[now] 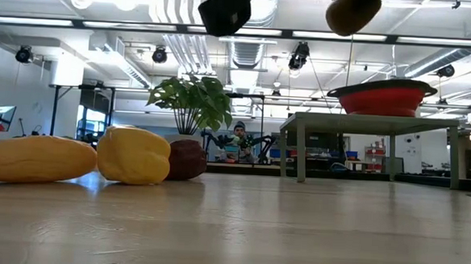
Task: Pick & Place Fruit
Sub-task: Put the brown kiwi into the red strainer bowl on the shelf
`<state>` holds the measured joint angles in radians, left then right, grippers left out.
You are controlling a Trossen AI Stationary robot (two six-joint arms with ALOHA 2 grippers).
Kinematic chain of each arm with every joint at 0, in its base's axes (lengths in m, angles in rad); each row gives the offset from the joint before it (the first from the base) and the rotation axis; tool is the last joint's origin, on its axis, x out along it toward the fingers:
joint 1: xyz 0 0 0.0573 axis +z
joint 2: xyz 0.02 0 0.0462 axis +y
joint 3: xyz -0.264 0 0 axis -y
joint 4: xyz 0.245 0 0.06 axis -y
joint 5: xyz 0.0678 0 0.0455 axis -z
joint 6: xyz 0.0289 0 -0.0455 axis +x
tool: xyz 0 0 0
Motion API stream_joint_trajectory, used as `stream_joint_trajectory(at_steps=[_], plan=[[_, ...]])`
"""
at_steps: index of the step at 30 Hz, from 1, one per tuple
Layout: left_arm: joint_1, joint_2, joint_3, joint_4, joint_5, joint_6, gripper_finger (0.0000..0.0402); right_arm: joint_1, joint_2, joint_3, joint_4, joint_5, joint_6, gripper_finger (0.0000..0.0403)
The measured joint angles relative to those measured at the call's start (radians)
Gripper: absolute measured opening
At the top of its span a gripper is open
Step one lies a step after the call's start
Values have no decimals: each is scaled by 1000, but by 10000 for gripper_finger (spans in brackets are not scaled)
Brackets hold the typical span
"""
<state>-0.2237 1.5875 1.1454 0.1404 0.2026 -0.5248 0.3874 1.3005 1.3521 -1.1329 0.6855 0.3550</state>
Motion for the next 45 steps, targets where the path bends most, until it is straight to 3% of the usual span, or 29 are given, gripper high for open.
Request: stream_joint_trajectory(at_steps=[11, 21, 27, 45], plan=[[0, 0, 0, 20, -18, -1, 287, -491, -201, 0, -32, 32, 101, 229], [0, 0, -3, 19, -17, 26, 287, -880, -181, 0, -40, -62, 35, 242], [0, 0, -3, 17, -17, 27, 287, -986, -121, 0, -39, -83, -11, 234], [-1, 0, -3, 16, -16, 24, 287, -1118, -25, 0, -28, -57, -26, 244]])
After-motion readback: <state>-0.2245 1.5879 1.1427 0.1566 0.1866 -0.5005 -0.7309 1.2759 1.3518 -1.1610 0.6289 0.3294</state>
